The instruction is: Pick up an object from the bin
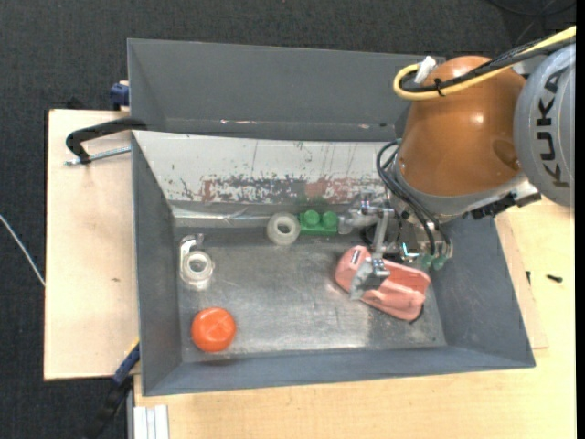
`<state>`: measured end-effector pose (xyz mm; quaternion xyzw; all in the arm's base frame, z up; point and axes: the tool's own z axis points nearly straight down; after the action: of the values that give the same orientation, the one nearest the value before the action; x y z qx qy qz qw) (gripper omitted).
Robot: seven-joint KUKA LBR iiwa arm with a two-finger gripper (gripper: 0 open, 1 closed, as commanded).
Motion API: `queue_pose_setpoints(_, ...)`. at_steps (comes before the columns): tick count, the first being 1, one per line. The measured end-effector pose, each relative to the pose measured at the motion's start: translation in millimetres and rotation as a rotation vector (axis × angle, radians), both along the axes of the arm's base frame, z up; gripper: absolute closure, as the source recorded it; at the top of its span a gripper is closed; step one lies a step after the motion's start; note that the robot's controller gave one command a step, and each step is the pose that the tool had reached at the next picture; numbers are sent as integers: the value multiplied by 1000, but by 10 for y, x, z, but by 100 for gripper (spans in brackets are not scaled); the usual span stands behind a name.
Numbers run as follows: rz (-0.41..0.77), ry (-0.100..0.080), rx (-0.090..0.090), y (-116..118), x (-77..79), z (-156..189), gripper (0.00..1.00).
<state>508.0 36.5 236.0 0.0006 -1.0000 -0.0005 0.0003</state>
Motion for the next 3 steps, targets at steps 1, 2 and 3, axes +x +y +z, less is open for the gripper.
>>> queue_pose_setpoints(1,-1,-3,0,-1,8,11,0)
queue_pose_setpoints(2,-42,-11,2,-278,46,-353,0)
queue_pose_setpoints(3,-60,-9,1,-406,39,-514,0)
